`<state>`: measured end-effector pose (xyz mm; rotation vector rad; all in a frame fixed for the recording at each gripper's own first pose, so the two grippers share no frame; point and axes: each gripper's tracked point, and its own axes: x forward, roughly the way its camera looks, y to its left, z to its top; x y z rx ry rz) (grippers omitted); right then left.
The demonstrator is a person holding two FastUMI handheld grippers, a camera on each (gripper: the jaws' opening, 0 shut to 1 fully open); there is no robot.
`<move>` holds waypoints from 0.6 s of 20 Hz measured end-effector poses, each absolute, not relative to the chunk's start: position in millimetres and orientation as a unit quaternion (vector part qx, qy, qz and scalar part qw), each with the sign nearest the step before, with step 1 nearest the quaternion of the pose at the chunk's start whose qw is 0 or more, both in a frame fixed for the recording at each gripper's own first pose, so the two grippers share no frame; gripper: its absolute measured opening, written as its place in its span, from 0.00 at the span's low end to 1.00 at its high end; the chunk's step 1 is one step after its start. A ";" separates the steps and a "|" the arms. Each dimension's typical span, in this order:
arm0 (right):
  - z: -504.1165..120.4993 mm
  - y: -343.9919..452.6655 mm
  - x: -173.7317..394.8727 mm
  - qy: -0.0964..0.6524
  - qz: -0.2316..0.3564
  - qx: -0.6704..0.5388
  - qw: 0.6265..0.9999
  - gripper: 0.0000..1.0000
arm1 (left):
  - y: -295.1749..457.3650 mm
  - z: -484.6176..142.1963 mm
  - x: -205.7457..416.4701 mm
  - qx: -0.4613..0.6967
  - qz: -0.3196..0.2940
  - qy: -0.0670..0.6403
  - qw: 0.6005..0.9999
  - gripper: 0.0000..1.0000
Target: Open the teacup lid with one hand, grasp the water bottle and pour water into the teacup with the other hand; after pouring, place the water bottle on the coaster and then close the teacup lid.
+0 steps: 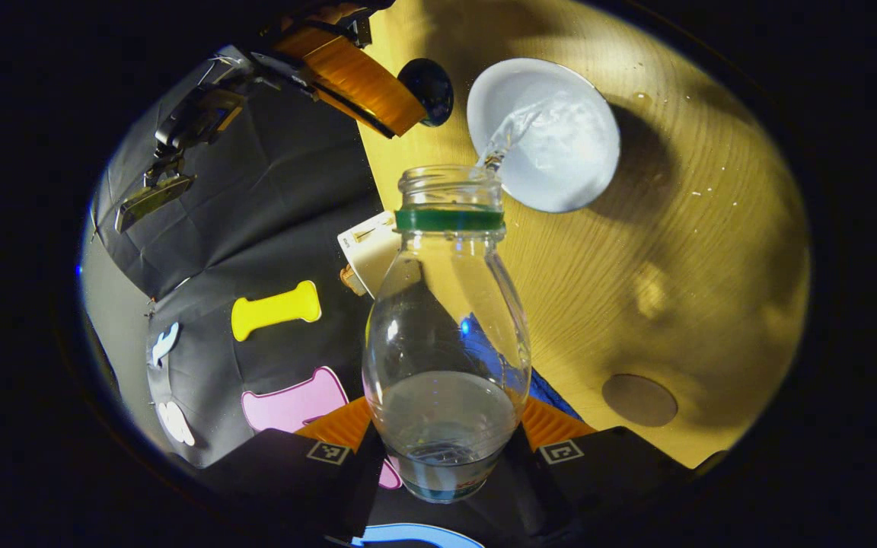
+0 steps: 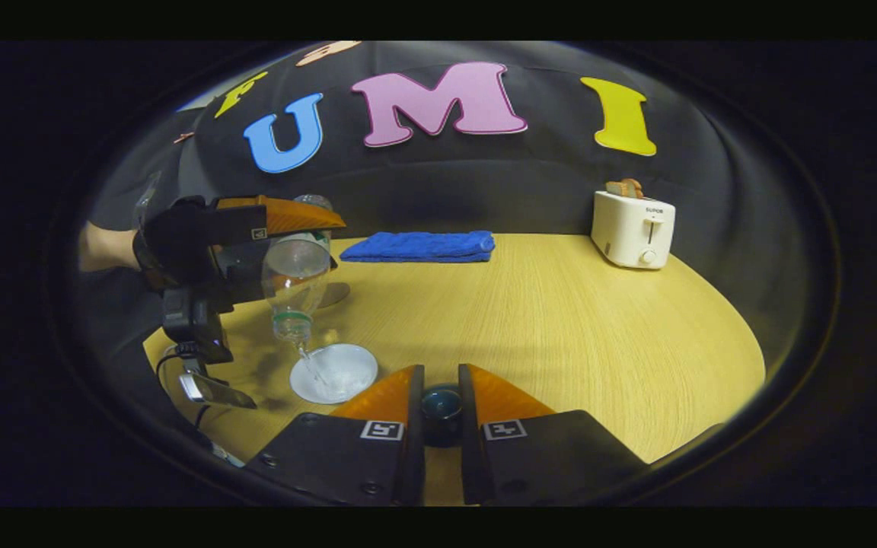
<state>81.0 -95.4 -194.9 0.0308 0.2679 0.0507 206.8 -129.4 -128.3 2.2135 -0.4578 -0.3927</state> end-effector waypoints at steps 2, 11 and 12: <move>-194.2 -96.0 80.5 0.134 0.023 0.018 0.991 0.19 | -129.6 -123.3 205.8 0.882 -0.154 -0.186 0.406 0.75; -191.7 -95.7 79.6 0.131 0.014 0.026 0.991 0.19 | -130.2 -105.7 205.5 0.885 -0.150 -0.195 0.395 0.75; -191.3 -95.9 79.6 0.131 0.013 0.028 0.991 0.19 | -131.5 -106.5 205.3 0.885 -0.151 -0.197 0.394 0.75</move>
